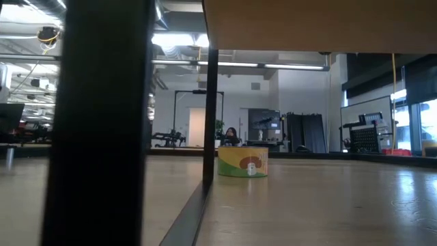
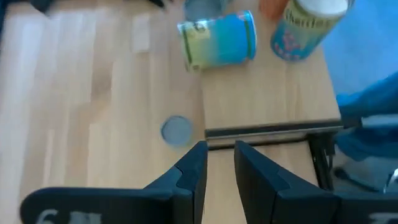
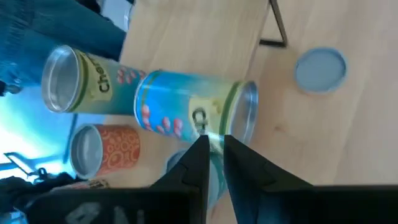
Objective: Pick and place cans onto a shelf
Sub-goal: Put the blue canned cherries on the shelf
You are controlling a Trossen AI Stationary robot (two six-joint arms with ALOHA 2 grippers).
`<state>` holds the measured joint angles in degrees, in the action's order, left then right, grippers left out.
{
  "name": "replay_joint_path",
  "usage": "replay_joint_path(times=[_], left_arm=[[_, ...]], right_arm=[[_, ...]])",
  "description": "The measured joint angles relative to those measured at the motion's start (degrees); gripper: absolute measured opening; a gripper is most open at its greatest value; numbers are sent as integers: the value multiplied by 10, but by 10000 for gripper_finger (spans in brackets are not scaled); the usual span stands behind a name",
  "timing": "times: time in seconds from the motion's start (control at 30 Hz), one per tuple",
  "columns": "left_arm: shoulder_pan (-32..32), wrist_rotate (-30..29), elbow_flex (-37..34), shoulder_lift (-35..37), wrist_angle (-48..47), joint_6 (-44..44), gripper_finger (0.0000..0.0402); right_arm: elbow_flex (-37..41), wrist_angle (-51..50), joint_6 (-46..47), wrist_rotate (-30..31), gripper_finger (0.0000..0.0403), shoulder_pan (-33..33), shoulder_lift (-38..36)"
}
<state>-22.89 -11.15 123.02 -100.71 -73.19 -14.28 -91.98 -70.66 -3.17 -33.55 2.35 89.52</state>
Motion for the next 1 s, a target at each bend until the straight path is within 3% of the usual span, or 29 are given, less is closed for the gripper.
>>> replay_joint_path(times=[0.53,0.83,1.0], left_arm=[[32,-15,0,16,3,-6,73],[38,-15,0,16,3,-6,73],[47,-14,0,16,3,-4,73]], right_arm=[[90,66,-90,-119,51,-62,0],[144,112,-93,-188,51,-80,0],[147,116,-93,-188,51,-81,0]])
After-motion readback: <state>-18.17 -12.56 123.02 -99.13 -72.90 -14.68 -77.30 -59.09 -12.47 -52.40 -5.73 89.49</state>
